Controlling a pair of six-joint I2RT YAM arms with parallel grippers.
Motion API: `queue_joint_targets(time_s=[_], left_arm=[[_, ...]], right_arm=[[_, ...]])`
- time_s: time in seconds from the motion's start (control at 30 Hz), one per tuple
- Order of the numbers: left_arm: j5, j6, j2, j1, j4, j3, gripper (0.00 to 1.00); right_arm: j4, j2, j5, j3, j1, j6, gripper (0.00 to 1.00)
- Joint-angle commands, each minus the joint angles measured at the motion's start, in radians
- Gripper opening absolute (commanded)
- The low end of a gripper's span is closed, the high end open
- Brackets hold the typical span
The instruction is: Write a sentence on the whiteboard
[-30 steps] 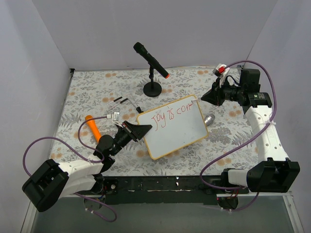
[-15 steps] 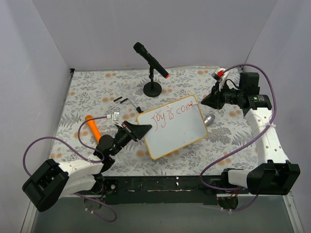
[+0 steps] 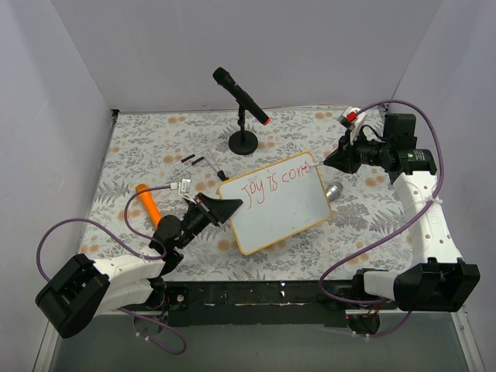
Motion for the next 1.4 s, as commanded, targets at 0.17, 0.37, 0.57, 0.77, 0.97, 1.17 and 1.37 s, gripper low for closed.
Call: queue_joint_targets(time_s=[0.17, 0.37, 0.57, 0.77, 0.97, 1.17, 1.37], left_arm=[[-0.009, -0.025, -0.039, 0.003, 0.119, 0.021, 0.0], [-0.01, -0.025, -0.047, 0.003, 0.125, 0.007, 0.0], [-0.005, -0.027, -0.044, 0.003, 0.135, 0.009, 0.0], [-0.007, -0.031, -0.049, 0.004, 0.135, 0.007, 0.0], [-0.009, -0.03, -0.056, 0.004, 0.128, 0.007, 0.0], [-0.01, -0.028, -0.061, 0.004, 0.123, 0.006, 0.0], [-0.013, -0.03, -0.063, 0.006, 0.123, 0.007, 0.0]], right_arm=[[-0.004, 0.026, -0.135, 0.179, -0.01, 0.02, 0.01], [0.021, -0.028, -0.168, 0.104, -0.013, 0.014, 0.01], [0.042, -0.058, -0.171, 0.041, -0.049, 0.003, 0.01], [0.05, -0.071, -0.183, 0.023, -0.069, -0.005, 0.01], [0.054, -0.075, -0.189, 0.015, -0.082, -0.006, 0.01], [0.053, -0.077, -0.198, 0.009, -0.085, -0.009, 0.01], [0.054, -0.075, -0.174, 0.015, -0.089, -0.014, 0.01]])
